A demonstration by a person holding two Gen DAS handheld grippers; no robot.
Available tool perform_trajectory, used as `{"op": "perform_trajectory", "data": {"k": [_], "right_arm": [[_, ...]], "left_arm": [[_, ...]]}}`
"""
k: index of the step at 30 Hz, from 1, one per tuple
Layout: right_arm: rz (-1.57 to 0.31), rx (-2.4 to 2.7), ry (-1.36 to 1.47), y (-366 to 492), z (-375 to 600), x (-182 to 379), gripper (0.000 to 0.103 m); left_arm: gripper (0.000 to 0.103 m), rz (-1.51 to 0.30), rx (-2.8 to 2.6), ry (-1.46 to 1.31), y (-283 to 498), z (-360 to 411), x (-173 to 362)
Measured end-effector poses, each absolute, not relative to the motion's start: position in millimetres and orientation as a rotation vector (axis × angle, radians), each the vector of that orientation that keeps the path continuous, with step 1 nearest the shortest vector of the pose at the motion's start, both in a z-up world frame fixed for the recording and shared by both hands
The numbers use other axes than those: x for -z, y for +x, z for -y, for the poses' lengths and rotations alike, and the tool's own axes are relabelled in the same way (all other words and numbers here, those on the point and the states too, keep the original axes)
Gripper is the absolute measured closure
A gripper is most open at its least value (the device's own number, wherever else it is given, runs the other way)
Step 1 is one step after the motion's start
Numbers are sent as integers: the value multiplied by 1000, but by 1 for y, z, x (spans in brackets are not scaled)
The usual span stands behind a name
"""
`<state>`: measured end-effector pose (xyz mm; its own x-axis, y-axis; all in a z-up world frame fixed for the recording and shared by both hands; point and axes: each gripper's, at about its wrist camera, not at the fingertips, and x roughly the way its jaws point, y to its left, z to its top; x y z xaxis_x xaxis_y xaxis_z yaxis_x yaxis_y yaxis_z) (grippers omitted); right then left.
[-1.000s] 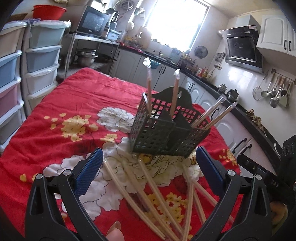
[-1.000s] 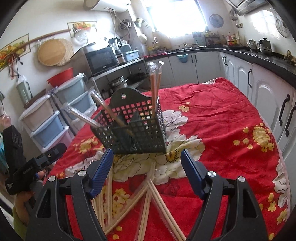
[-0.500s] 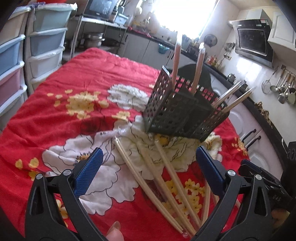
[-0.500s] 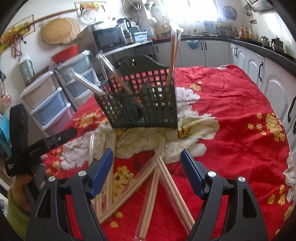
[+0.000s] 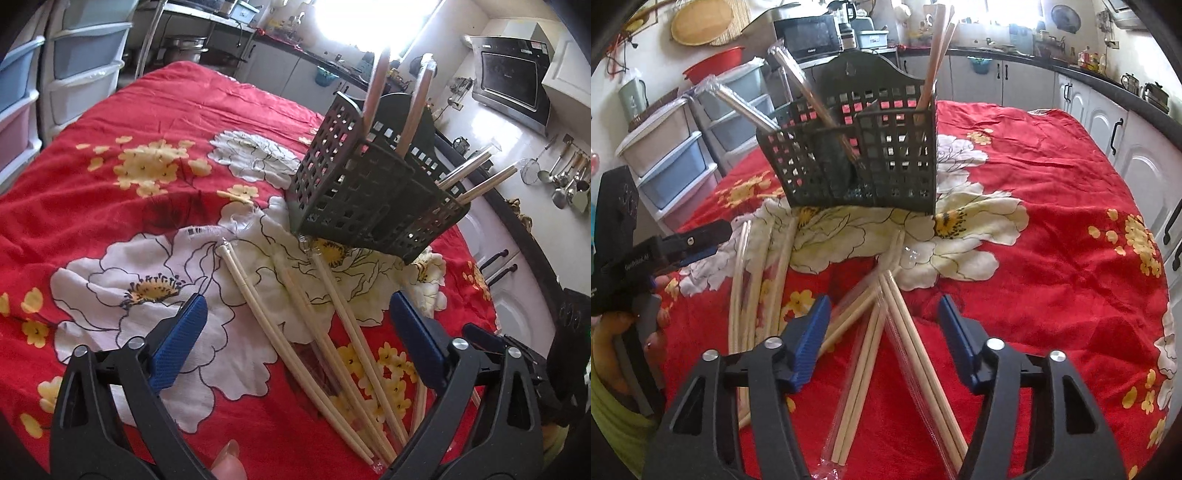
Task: Organize utensils
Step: 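Move both open tools back toward the remaining wrapped chopsticks, then close the left tool on a wrapped chopstick while the right tool grasps another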
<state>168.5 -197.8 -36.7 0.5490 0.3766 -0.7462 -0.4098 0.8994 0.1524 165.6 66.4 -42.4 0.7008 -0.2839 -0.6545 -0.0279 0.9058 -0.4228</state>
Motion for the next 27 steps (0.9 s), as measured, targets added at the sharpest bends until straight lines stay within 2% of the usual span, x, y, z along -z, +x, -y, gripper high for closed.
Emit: {"op": "perform_trajectory", "data": {"k": [2,4,7,13,19,27], "right_arm": [[-882,-465,-44,169,198,40,54],[-891,-461,-42,172,199,43,58],[-901,-455,-32,174,201,45,64],[-911,-439,-34,177,206,49,65],[-936,-438,-54,181,206,55,66],[-958,-427,-50,191,209,63,80]], "left_arm": [[19,-794,146,-440,169,-69,46],[31,-798,139,-470,173,-73,51],[39,-823,136,-549,179,-83,61],[53,-826,104,-590,186,-92,66],[56,-838,83,-584,194,-93,67],[57,-846,74,-585,207,-98,68]]}}
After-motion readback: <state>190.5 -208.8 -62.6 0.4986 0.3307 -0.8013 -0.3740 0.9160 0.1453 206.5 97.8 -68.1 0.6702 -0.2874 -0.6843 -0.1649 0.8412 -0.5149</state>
